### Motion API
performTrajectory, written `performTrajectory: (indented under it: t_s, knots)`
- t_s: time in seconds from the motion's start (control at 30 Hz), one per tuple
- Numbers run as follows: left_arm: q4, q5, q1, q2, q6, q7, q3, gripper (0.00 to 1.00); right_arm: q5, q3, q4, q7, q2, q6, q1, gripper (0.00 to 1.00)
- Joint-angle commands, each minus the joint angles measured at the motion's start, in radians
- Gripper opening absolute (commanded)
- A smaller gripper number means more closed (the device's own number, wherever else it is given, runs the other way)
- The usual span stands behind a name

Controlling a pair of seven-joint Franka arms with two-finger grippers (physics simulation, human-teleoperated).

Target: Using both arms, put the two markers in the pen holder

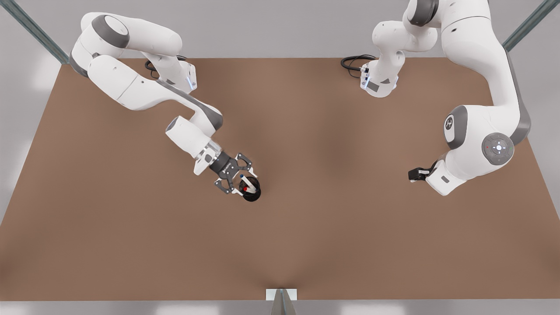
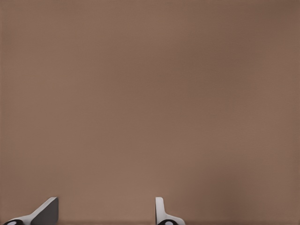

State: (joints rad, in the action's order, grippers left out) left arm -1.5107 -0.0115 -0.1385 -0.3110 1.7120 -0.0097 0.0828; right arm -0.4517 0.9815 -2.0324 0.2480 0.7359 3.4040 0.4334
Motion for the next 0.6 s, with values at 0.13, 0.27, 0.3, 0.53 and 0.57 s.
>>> performTrajectory:
  t_s: [0.13,0.27,0.3,0.53,0.57]
  knots:
    - [0.06,-0.016,-0.003,-0.023,-0.015,-0.006,0.0,1.0,-0.03,0.027,0.463,-0.016,-0.249,-1.092,0.035,1.0]
    - [0.063,-0.015,-0.004,-0.043,-0.048,-0.007,0.0,1.0,0.386,-0.926,0.538,-0.174,-0.567,-1.677,-0.516,1.0]
    - [0.063,-0.016,-0.004,-0.043,-0.052,-0.007,0.0,1.0,0.381,-0.952,0.512,-0.248,-0.582,-1.766,-0.518,1.0]
    - [0.066,-0.015,-0.004,-0.053,-0.084,-0.007,0.0,1.0,0.377,-0.928,0.52,-0.306,-0.533,-1.741,-0.533,1.0]
    - [0.066,-0.013,-0.003,-0.054,-0.084,-0.007,0.0,1.0,0.375,-0.908,0.523,-0.323,-0.535,-1.744,-0.533,1.0]
